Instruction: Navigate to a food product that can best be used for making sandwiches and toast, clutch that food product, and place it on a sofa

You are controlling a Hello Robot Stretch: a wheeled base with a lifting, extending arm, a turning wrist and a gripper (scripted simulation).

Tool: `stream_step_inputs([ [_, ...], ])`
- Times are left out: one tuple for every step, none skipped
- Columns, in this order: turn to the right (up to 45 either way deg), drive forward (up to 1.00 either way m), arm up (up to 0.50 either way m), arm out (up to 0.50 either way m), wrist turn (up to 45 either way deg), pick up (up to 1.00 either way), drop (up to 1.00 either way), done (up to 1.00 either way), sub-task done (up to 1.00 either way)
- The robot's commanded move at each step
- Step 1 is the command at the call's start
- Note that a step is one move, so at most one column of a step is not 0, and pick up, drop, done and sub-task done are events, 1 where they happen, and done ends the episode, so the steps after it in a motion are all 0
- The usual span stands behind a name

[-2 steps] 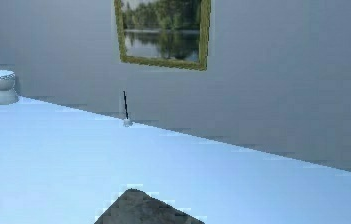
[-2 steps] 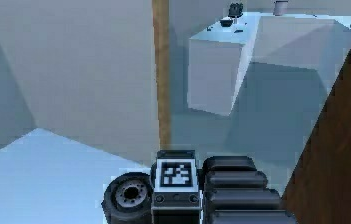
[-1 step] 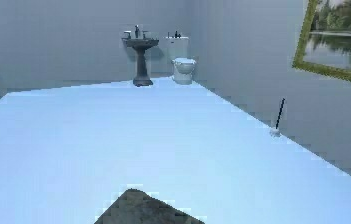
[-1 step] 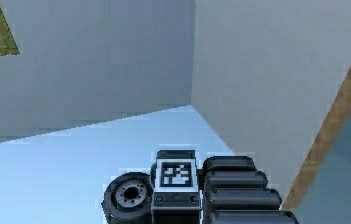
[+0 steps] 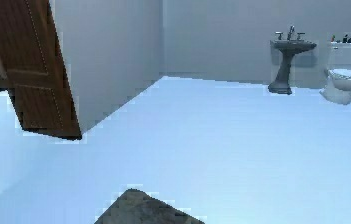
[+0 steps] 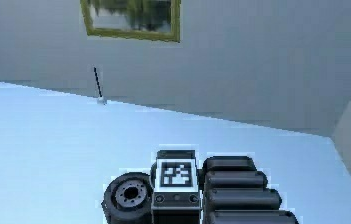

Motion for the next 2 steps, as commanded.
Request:
stream_step_inputs([
  [0.0,0.3,0.0,0.0,0.0,0.0,0.0,0.0,0.0],
  [-45.0,0.0,0.0,0.0,0.0,0.0,0.0,0.0,0.0],
])
